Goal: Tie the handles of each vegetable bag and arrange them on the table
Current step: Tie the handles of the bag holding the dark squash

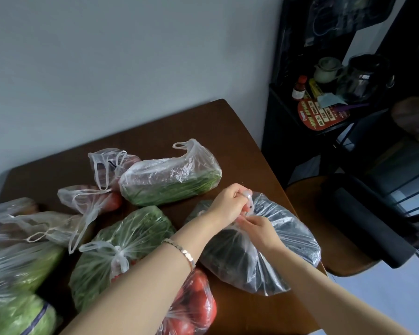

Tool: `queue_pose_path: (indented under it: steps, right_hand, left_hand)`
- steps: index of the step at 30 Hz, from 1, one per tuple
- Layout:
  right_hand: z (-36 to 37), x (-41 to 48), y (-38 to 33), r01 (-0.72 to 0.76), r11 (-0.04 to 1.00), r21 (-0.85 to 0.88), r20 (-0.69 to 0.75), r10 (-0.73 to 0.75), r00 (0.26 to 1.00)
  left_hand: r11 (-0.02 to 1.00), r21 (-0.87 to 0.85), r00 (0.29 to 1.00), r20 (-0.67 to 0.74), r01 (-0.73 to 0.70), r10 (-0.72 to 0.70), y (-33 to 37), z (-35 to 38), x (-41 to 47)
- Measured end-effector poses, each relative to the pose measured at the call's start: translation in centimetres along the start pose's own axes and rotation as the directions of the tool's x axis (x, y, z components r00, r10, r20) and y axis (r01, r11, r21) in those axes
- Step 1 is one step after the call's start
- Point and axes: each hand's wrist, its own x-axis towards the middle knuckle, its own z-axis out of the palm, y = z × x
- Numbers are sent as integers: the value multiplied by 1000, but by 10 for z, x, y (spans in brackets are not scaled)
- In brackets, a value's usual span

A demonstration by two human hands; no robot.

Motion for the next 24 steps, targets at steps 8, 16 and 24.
queue_pose_path:
  steps: [8, 16, 24]
  right_hand:
    - [-13, 5, 3, -73, 955, 288, -51, 91, 995]
    - [3, 16, 4, -143, 979, 146, -352, 187, 917]
    - [-1, -4, 9, 214, 908, -361, -128, -275, 953]
  left_hand:
    - [878, 460, 990, 27, -136, 140, -54, 6, -4]
    - [869, 478, 972, -119, -125, 204, -58, 5, -9]
    - [975, 198, 990, -116, 103, -82, -51, -3, -5]
